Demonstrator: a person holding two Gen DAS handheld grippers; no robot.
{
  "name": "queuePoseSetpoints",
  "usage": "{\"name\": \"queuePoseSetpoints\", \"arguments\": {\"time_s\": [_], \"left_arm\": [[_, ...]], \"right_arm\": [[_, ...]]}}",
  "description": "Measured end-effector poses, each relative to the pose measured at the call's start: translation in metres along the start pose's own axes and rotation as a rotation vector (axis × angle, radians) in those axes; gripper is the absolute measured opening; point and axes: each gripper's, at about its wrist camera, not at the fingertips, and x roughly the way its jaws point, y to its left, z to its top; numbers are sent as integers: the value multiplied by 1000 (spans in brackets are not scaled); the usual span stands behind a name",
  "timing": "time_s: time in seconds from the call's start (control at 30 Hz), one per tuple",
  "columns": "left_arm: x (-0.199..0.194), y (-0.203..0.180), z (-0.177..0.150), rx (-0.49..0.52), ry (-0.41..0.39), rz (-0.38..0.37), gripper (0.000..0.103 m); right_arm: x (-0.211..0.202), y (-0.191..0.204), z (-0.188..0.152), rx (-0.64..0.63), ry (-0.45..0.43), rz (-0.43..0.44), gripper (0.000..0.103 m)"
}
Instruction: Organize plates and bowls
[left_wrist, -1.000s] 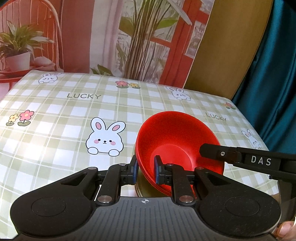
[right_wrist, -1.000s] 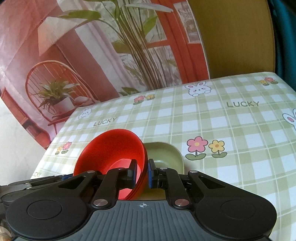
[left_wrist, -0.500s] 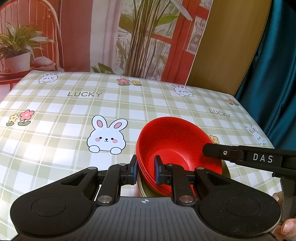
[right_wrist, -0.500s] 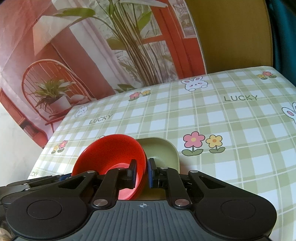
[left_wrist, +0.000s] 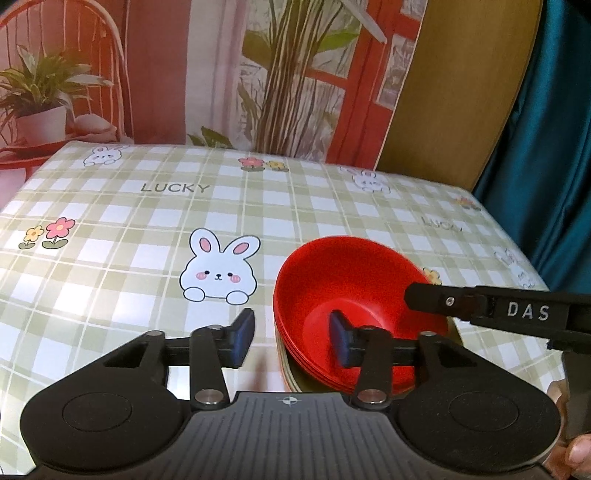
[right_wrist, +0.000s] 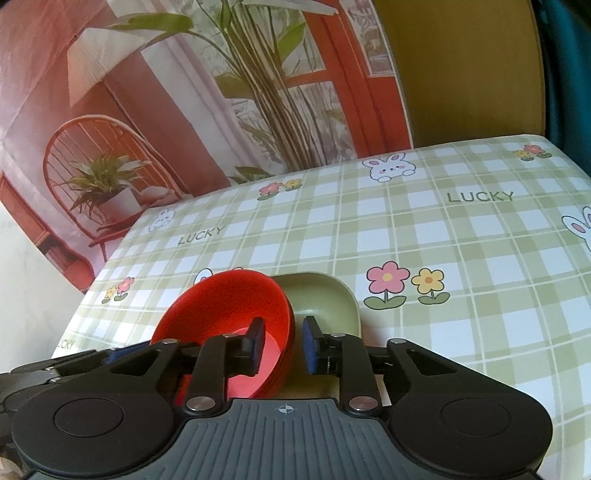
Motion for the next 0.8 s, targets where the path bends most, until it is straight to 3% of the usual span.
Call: {"name": "queuePoseSetpoints", "arguments": {"time_s": [0.17, 0.3, 0.47, 0.53, 0.6, 0.67, 0.8], "left_arm": [[-5, -1, 2, 2, -15, 1, 57], [-11, 1, 6, -20, -33, 14, 71], [-19, 8, 10, -49, -62, 18, 78], [-23, 9, 11, -54, -77, 20, 80], [-27, 10, 13, -63, -99, 22, 80], [-31, 10, 15, -69, -118, 36, 82], [-37, 12, 18, -72, -132, 68, 83]], "right_arm": [[-4, -1, 3, -1, -16, -13, 36], [-9, 0, 5, -7, -30, -31, 56], [-14, 2, 9, -15, -43, -35, 69], [-15, 3, 10, -19, -46, -30, 78], [-17, 5, 12, -21, -53, -26, 94], [-19, 8, 13, -29, -58, -39, 101], [-21, 11, 15, -44, -50, -53, 103]]}}
